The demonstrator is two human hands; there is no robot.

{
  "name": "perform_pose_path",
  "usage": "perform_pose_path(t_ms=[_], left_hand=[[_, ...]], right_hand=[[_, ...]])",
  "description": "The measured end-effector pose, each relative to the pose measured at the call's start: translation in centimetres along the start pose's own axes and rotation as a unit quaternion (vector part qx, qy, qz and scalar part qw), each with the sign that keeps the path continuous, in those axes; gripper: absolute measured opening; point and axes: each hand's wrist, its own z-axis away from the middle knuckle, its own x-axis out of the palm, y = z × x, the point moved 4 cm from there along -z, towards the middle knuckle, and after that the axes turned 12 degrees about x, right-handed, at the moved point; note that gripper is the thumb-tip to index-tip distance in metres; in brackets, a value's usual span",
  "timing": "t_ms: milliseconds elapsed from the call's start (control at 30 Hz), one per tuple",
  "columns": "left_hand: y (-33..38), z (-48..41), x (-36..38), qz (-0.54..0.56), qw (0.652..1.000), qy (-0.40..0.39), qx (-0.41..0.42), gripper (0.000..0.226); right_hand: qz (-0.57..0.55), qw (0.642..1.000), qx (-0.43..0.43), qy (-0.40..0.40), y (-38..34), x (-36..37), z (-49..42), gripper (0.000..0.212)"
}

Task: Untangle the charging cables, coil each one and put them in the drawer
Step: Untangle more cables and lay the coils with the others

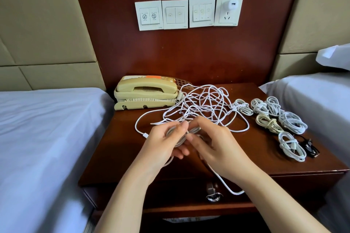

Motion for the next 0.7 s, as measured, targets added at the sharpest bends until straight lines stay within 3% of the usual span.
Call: perform_pose_path(t_ms=[167, 333, 467, 700], left_hand=[[0.0, 0.2, 0.1, 0.034, 0.999, 0.016, -0.020, 0.030], [-0.1, 0.0, 0.4, 0.028, 0.998, 0.051, -0.033, 0.028], [-0.1, 0.0, 0.6, 0.030, 0.998, 0.050, -0.037, 0.027], [0.1, 0.1, 0.1, 0.054, 0.994, 0.069, -0.060, 0.029]], right_hand=[[-0.019, 0.999, 0.035, 0.007, 0.5, 0.2, -0.2, 0.020], [-0.112, 0.992, 0.064, -0.003, 0.6, 0.6, -0.3, 0.015], [-0.233, 0.966, 0.108, -0.018, 1.3, 0.7, -0.8, 0.011], [-0.352, 0.916, 0.153, -0.116, 1.7, 0.4, -0.8, 0.025]])
